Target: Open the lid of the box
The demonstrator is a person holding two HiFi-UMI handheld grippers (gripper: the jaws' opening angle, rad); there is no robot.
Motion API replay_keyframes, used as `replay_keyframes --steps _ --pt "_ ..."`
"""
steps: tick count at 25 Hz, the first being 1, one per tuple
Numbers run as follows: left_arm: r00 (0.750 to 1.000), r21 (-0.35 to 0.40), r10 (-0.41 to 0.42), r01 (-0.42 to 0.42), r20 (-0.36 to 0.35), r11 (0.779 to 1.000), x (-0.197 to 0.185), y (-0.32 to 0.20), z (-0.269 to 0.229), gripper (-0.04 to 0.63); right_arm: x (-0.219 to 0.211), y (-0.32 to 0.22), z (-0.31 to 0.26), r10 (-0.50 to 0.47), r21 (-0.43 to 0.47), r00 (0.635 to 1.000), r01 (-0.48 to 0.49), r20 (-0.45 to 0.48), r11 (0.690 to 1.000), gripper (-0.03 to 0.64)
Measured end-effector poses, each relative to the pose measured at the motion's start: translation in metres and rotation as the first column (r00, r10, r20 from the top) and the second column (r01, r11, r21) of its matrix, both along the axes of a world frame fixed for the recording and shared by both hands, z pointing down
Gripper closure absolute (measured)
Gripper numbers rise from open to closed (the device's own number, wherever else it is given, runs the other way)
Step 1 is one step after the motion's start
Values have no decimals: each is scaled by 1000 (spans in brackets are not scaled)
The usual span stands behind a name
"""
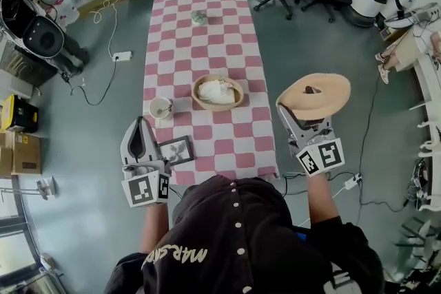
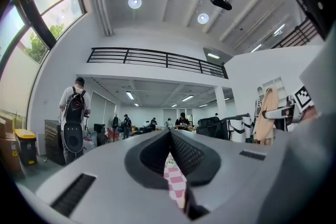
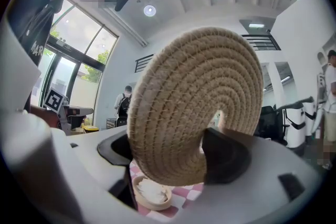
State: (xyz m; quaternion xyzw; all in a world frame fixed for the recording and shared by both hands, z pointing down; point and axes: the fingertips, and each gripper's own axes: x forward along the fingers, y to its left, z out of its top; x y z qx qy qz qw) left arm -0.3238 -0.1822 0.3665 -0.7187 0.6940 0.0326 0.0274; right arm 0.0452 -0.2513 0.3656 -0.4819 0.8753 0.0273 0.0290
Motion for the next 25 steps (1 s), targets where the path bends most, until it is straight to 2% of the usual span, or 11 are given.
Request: replay_keyframes --steps 11,25 --pt "1000 -6 -29 29 1 1000 -9 2 0 588 17 -2 3 42 1 999 -42 -26 999 241" --pt "1000 -16 -31 31 -5 999 -9 -4 5 588 8 -12 5 22 0 999 -23 -31 1000 241"
